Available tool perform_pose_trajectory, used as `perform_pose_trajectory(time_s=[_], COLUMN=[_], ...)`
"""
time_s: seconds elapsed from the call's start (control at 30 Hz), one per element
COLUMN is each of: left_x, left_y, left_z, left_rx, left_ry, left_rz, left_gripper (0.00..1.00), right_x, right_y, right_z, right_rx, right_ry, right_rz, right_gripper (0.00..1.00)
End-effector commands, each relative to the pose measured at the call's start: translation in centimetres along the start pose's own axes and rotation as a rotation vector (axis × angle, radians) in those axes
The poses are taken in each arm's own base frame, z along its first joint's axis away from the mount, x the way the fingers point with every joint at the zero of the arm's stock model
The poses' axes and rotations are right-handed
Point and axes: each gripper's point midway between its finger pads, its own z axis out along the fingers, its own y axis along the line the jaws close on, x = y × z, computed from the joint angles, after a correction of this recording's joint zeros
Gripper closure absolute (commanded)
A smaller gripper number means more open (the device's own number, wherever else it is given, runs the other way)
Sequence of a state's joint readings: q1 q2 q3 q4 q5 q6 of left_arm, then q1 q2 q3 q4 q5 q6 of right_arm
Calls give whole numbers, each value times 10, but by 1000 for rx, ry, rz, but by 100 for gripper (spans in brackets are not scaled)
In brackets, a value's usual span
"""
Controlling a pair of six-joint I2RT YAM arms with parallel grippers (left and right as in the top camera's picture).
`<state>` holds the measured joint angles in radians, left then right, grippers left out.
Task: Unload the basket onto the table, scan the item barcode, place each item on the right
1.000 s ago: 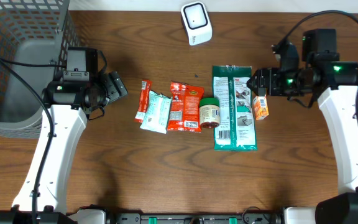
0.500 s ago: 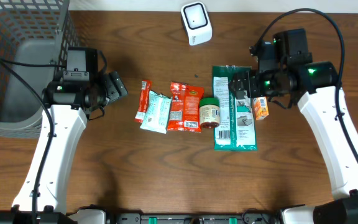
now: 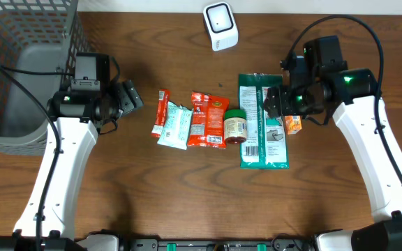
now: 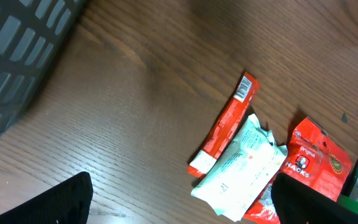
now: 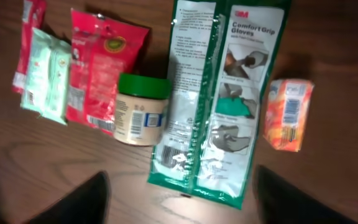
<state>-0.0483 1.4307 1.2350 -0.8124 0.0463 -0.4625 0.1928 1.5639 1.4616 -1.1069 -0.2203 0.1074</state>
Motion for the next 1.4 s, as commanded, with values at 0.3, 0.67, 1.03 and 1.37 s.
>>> perform_pose_trajectory(time_s=[0.3, 0.67, 1.03, 1.37], left_x=[-3, -3, -3, -3], left_y=[2, 2, 2, 2], left_z=[-2, -2, -2, -2], left_rx=[-10, -10, -10, -10], left_ry=[-9, -9, -9, -9], left_rz=[14, 14, 14, 14], left_gripper=[8, 8, 8, 8], right_x=[-3, 9, 14, 9], right_y=[19, 14, -5, -34], right_z=[8, 21, 38, 23], right_rx=[-35, -27, 57, 97], right_ry=[-11, 28, 24, 17], right_rz=[-14, -4, -4, 148], right_gripper=[22, 22, 16, 58])
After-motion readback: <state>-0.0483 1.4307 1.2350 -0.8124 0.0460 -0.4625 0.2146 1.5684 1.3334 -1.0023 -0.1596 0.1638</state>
